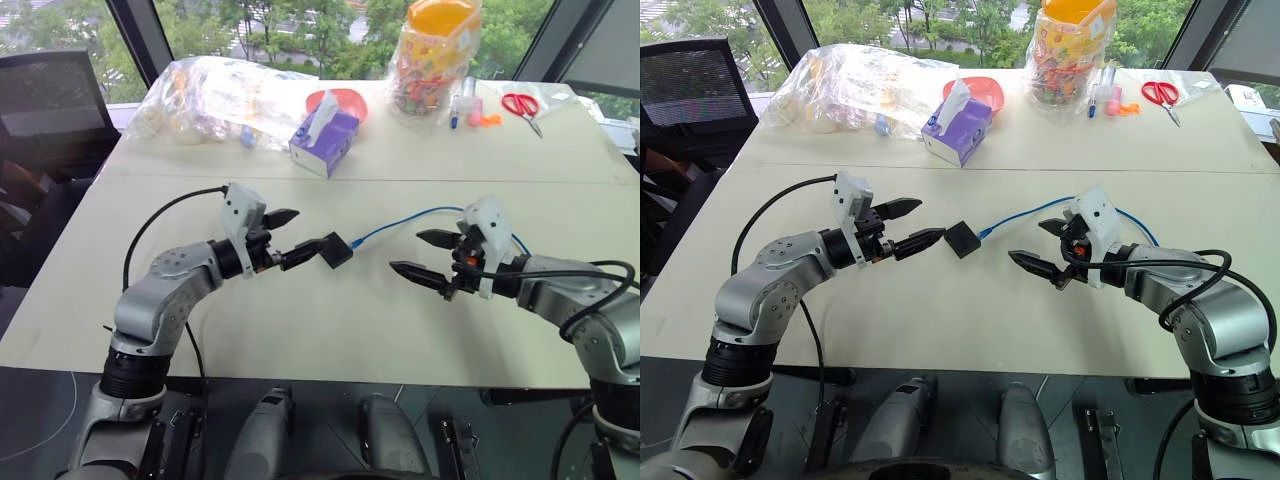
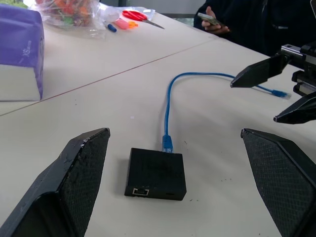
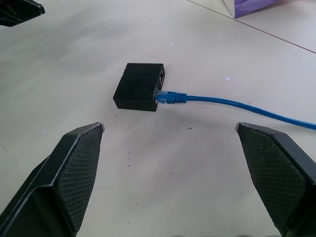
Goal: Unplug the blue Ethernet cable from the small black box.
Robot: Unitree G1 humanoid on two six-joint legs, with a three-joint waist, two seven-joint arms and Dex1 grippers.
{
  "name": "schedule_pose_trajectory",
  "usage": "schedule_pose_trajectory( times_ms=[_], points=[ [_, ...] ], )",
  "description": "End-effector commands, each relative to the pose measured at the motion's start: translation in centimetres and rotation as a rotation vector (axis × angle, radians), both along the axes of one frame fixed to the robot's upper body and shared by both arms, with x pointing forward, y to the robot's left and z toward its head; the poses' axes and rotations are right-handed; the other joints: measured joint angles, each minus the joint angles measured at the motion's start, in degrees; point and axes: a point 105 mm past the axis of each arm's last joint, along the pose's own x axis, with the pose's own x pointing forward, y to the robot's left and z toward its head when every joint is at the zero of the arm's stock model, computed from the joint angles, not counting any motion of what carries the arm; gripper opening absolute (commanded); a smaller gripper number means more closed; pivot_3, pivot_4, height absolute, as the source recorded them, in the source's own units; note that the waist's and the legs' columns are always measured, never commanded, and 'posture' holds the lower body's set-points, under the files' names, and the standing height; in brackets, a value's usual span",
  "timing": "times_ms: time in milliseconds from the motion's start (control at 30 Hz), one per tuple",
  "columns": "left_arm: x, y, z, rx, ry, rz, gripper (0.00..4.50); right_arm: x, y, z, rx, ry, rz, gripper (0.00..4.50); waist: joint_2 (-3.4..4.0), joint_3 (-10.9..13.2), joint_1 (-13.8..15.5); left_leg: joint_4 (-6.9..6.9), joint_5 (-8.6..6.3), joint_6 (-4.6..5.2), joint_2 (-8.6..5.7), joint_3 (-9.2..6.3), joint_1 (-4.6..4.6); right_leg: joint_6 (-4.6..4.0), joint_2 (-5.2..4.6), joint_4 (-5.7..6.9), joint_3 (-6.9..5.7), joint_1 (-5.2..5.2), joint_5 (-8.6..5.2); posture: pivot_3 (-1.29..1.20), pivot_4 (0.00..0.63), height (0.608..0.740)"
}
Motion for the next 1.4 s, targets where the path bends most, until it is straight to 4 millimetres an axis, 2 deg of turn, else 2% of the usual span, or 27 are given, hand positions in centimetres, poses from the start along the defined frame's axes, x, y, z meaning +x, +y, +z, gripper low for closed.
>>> schedule_pose_trajectory(
  times_ms=[33, 533, 667, 767, 867, 1000, 1167, 1300, 1400],
  points=[
    [0.0, -0.1, 1.4, -0.028, -0.037, -0.013, 4.46, 0.2, -0.2, 1.5, -0.004, -0.059, 0.008, 4.5, 0.0, 0.0, 0.0, 0.0, 0.0, 0.0, 0.0, 0.0, 0.0, 0.0, 0.0, 0.0, 0.0, 0.0, 0.0, 0.0, 0.15, 0.728],
    [-0.1, 0.1, 1.5, -0.028, -0.04, -0.005, 4.46, 0.6, -0.7, 2.3, -0.128, -0.086, 0.074, 4.5, 0.0, 0.0, 0.0, 0.01, 0.0, 0.0, 0.0, 0.03, 0.01, 0.01, 0.0, 0.01, 0.0, 0.01, 0.0, 0.0, 0.15, 0.728],
    [-0.3, 0.6, 1.4, -0.013, -0.026, -0.008, 4.46, 0.5, -0.7, 2.3, -0.206, -0.069, 0.145, 4.5, 0.0, 0.0, -0.1, 0.01, 0.0, 0.0, 0.0, 0.04, 0.01, 0.01, 0.0, 0.0, 0.02, 0.0, 0.0, 0.0, 0.15, 0.728],
    [-0.7, 0.8, 1.1, 0.005, -0.011, -0.028, 4.46, 1.8, -0.6, 2.7, -0.319, -0.095, 0.218, 4.5, 0.0, 0.0, -0.5, 0.01, 0.0, 0.0, 0.01, 0.12, 0.02, 0.01, 0.0, 0.0, 0.06, -0.02, 0.01, 0.0, 0.15, 0.728],
    [-1.3, 1.0, 0.7, 0.018, 0.016, -0.054, 4.46, 3.1, 0.2, 3.5, -0.408, -0.116, 0.308, 4.5, 0.0, 0.0, -0.6, 0.03, -0.01, -0.01, 0.05, 0.23, 0.08, 0.0, 0.0, 0.02, 0.11, -0.02, 0.02, 0.0, 0.15, 0.728],
    [-1.9, 1.6, 0.3, 0.053, 0.032, -0.07, 4.46, 5.7, 2.2, 4.3, -0.518, -0.158, 0.427, 4.5, 0.0, 0.0, -0.8, -0.03, -0.03, 0.01, 0.06, 0.3, 0.06, -0.01, 0.0, -0.01, 0.17, -0.1, 0.02, 0.0, 0.15, 0.728],
    [-2.0, 1.8, 0.4, 0.056, 0.024, -0.053, 4.46, 8.4, 4.6, 3.6, -0.642, -0.173, 0.545, 4.5, 0.0, 0.0, -0.6, -0.1, -0.02, 0.01, 0.06, 0.32, 0.06, 0.08, 0.01, 0.01, 0.2, -0.14, 0.07, 0.0, 0.15, 0.728],
    [-2.2, 2.1, 0.4, 0.054, 0.02, -0.023, 4.46, 9.7, 7.0, 2.9, -0.651, -0.146, 0.63, 4.5, -0.01, 0.0, -0.6, -0.09, -0.01, 0.01, 0.04, 0.32, 0.06, 0.2, 0.01, 0.05, 0.21, -0.14, 0.14, 0.0, 0.15, 0.728],
    [-2.5, 2.4, 0.3, 0.056, 0.024, -0.013, 4.46, 10.2, 7.9, 2.2, -0.695, -0.14, 0.68, 4.5, -0.01, 0.0, -0.6, -0.09, -0.01, 0.0, 0.04, 0.32, 0.09, 0.24, 0.02, 0.22, 0.23, -0.19, 0.16, 0.0, 0.15, 0.728]
  ],
)
